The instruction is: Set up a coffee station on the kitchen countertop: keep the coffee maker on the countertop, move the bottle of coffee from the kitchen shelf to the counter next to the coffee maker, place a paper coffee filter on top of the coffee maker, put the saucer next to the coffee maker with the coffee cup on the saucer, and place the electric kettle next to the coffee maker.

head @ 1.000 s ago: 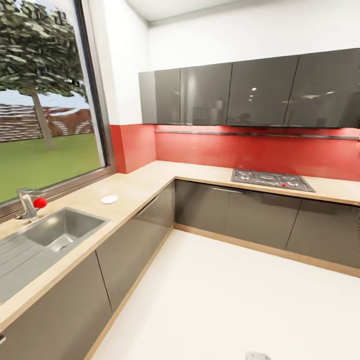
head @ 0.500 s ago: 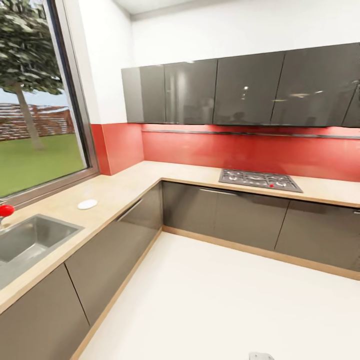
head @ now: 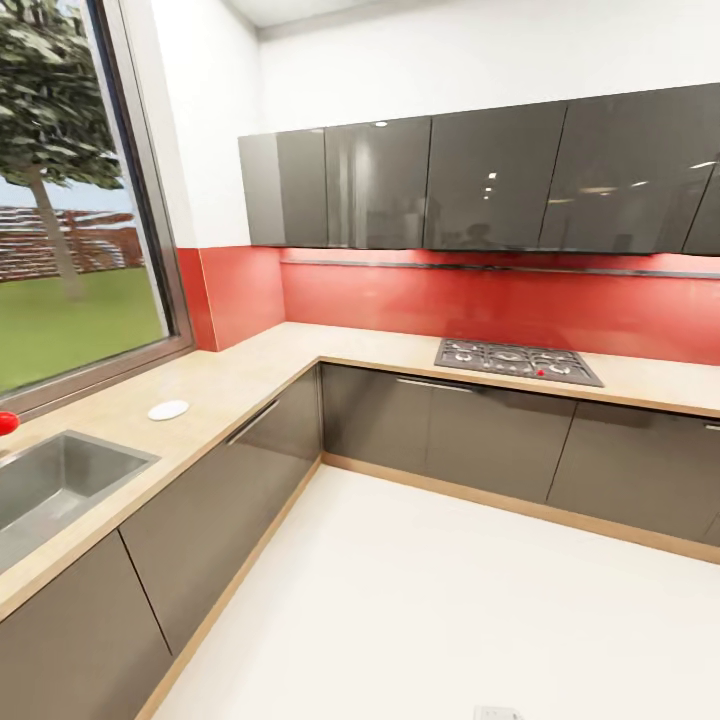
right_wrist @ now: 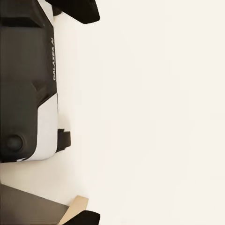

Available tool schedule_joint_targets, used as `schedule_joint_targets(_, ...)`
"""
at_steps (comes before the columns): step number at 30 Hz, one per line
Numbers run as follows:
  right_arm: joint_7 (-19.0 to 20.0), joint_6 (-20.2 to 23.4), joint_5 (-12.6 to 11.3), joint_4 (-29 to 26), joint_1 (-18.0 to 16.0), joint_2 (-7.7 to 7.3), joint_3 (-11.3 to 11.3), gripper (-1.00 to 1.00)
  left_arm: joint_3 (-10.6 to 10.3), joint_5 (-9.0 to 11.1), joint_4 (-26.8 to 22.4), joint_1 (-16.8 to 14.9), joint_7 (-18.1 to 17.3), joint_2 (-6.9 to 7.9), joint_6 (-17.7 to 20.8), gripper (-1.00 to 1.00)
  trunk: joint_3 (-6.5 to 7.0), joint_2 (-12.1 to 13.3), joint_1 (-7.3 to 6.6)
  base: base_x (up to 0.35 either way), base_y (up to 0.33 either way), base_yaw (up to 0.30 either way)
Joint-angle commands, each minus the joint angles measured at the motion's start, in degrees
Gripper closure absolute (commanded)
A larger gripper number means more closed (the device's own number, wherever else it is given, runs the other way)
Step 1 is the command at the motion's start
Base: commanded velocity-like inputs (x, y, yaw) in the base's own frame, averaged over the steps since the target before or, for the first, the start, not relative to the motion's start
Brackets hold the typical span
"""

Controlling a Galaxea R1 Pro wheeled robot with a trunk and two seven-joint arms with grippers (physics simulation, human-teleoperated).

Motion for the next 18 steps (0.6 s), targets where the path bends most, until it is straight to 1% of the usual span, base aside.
schedule_joint_targets(1,-0.18,0.25,-0.03,-0.12,0.02,0.18,-0.4,-1.0,-0.47,0.52,-0.34,-0.25,0.21,0.15,-0.47,-1.0,-0.02,-0.04,0.02,0.0,0.0,0.0)
schedule_joint_targets(4,-0.15,0.17,-0.1,-0.22,0.02,0.13,-0.44,-1.0,-0.32,0.66,-1.32,-1.24,0.19,0.53,-1.44,-1.0,-0.02,-0.04,0.02,0.007,0.0,0.0)
schedule_joint_targets(7,-0.18,0.08,-0.14,-0.34,0.02,0.03,-0.48,-1.0,-0.28,0.79,-2.15,-2.23,0.19,0.61,-2.4,-1.0,-0.02,-0.04,0.02,0.133,0.0,0.0)
schedule_joint_targets(9,-0.18,0.04,-0.15,-0.41,0.02,-0.03,-0.53,-1.0,-0.27,0.86,-2.24,-2.88,0.2,0.63,-3.04,-1.0,-0.02,-0.04,0.02,0.232,0.0,0.0)
schedule_joint_targets(12,-0.15,-0.7,-0.15,-0.46,0.02,-0.81,-0.49,-1.0,-0.25,0.91,-2.52,-3.86,0.17,0.63,-4.0,-1.0,-0.02,-0.04,0.02,0.276,0.0,0.0)
schedule_joint_targets(16,-0.07,-1.98,-0.12,-0.51,0.02,-1.63,-0.42,-1.0,-0.32,0.51,-2.59,-5.17,0.09,0.57,-5.28,-1.0,-0.02,-0.04,0.02,0.307,0.0,0.0)
schedule_joint_targets(18,-0.09,-2.59,-0.14,-0.55,0.02,-1.84,-0.42,-1.0,-0.45,0.39,-2.66,-5.82,0.0,0.56,-5.92,-1.0,-0.02,-0.04,0.02,0.329,0.0,0.0)
